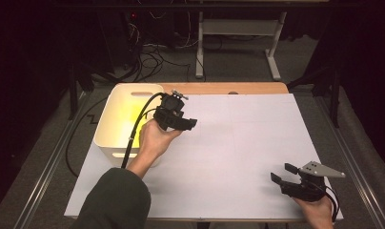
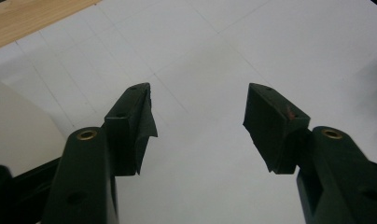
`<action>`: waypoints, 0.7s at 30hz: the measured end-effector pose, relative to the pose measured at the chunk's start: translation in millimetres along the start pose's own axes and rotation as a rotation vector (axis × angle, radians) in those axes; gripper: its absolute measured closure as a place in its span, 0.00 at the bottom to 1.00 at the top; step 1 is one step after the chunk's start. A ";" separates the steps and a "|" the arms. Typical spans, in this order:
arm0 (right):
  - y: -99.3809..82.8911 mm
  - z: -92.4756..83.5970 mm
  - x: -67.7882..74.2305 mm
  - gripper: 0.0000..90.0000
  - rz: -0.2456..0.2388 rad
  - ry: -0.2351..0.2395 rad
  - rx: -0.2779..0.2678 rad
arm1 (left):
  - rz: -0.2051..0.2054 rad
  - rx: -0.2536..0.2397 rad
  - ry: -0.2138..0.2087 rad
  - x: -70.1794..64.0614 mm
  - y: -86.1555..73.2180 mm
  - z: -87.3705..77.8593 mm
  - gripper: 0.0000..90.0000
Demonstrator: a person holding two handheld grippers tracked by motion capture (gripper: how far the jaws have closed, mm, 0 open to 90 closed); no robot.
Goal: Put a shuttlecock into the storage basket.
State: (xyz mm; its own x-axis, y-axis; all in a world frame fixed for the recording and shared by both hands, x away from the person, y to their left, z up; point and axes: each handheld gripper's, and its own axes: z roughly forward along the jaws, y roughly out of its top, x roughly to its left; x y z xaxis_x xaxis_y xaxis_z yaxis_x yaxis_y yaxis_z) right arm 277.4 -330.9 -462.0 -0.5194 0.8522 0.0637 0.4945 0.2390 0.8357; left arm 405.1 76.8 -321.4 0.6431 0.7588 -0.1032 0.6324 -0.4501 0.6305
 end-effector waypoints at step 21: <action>0.0 -0.3 -0.1 0.34 0.003 0.003 -0.002 | 0.040 0.014 -0.023 -19.8 -6.4 15.8 0.46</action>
State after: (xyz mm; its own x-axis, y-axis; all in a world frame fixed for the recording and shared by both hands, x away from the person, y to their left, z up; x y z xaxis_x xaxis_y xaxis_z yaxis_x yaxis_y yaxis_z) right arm 277.2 -331.2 -461.8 -0.5200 0.8515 0.0672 0.4946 0.2360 0.8365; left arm 395.2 57.3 -335.6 0.6774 0.7293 -0.0962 0.6123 -0.4864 0.6233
